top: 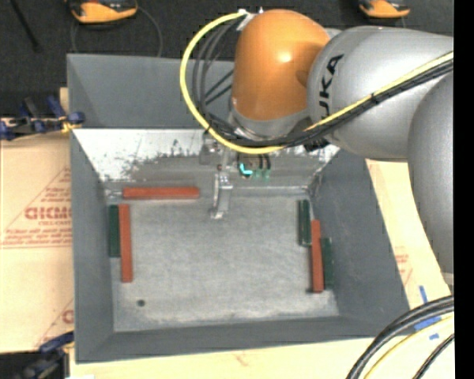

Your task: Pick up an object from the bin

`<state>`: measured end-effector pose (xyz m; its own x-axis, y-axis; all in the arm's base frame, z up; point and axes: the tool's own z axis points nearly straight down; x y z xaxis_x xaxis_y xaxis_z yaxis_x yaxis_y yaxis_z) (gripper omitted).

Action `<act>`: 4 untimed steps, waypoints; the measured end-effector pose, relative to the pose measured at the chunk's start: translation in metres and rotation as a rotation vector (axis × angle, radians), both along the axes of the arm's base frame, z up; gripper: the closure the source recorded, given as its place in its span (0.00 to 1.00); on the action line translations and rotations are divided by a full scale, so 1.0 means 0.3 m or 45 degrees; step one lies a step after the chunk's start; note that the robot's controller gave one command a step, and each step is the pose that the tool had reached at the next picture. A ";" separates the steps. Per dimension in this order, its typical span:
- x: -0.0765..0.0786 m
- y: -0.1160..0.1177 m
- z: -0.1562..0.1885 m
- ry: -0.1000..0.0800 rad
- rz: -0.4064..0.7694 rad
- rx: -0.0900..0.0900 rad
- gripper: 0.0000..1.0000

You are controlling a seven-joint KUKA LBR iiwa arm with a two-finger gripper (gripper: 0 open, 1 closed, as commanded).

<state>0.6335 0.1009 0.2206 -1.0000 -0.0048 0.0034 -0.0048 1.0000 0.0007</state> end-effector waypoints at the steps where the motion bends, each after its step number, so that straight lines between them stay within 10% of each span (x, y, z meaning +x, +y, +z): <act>1: 0.061 0.170 -0.153 -0.008 0.022 0.002 0.00; 2: -0.048 0.303 -0.514 0.000 0.209 -0.001 0.00; 3: 0.041 0.037 -0.035 -0.022 0.436 -0.004 0.00; 4: -0.001 0.225 -0.171 -0.006 0.309 0.003 0.00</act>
Offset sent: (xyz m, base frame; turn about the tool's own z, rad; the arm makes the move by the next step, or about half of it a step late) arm 0.0178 0.0488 -0.0437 -0.0106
